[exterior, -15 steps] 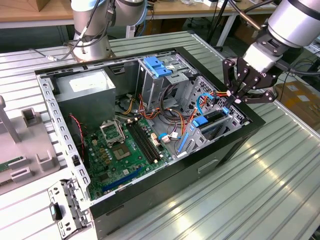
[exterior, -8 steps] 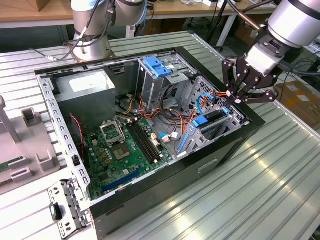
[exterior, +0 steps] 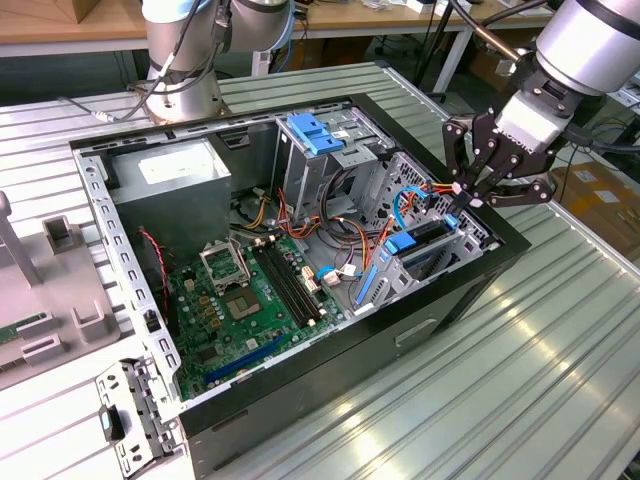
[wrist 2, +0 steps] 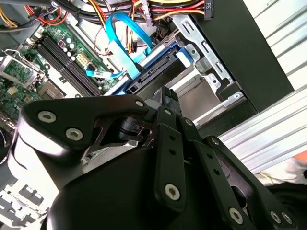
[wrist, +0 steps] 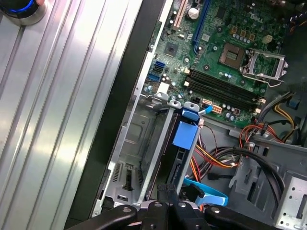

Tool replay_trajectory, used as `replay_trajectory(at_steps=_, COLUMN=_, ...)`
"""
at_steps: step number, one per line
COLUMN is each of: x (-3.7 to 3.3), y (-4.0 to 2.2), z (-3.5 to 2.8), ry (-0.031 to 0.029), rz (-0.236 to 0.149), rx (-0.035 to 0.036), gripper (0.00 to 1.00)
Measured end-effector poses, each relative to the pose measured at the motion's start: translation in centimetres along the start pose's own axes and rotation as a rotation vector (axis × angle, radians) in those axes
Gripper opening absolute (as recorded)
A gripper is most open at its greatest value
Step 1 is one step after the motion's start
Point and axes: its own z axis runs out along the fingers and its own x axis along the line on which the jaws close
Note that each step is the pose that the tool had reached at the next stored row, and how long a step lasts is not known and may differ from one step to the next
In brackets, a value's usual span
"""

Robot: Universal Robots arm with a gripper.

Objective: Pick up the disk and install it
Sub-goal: 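Insert the first disk wire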

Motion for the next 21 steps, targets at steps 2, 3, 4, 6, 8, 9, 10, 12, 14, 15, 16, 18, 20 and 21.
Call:
replay_trajectory(at_steps=2, x=0.00, y=0.00, z=0.00, ry=-0.0001, rz=-0.017, rx=-0.0017, gripper=0.11)
replay_trajectory(at_steps=3, x=0.00, y=0.00, z=0.00, ry=-0.0002, rz=-0.025, rx=-0.0025, gripper=0.11)
replay_trajectory(at_steps=4, x=0.00, y=0.00, z=0.00, ry=-0.0002, rz=-0.032, rx=-0.0032, gripper=0.11)
replay_trajectory(at_steps=6, x=0.00, y=0.00, z=0.00, ry=-0.0003, rz=-0.053, rx=-0.0052, gripper=0.11)
replay_trajectory(at_steps=8, x=0.00, y=0.00, z=-0.01, ry=-0.0003, rz=-0.068, rx=-0.0068, gripper=0.11)
replay_trajectory(at_steps=9, x=0.00, y=0.00, z=0.00, ry=-0.0005, rz=-0.081, rx=-0.0080, gripper=0.11)
replay_trajectory(at_steps=10, x=0.00, y=0.00, z=0.00, ry=-0.0006, rz=-0.088, rx=-0.0086, gripper=0.11)
replay_trajectory(at_steps=12, x=0.00, y=0.00, z=0.00, ry=-0.0007, rz=-0.106, rx=-0.0104, gripper=0.11)
replay_trajectory(at_steps=14, x=0.00, y=0.00, z=0.00, ry=-0.0008, rz=-0.120, rx=-0.0118, gripper=0.11)
replay_trajectory(at_steps=15, x=0.00, y=0.00, z=0.00, ry=-0.0009, rz=-0.132, rx=-0.0130, gripper=0.11)
replay_trajectory(at_steps=16, x=0.00, y=0.00, z=0.00, ry=-0.0010, rz=-0.139, rx=-0.0137, gripper=0.11)
replay_trajectory(at_steps=18, x=0.00, y=0.00, z=0.00, ry=-0.0011, rz=-0.156, rx=-0.0153, gripper=0.11)
replay_trajectory(at_steps=20, x=0.00, y=0.00, z=0.00, ry=-0.0012, rz=-0.170, rx=-0.0167, gripper=0.11)
replay_trajectory(at_steps=21, x=0.00, y=0.00, z=0.00, ry=-0.0012, rz=-0.179, rx=-0.0176, gripper=0.11)
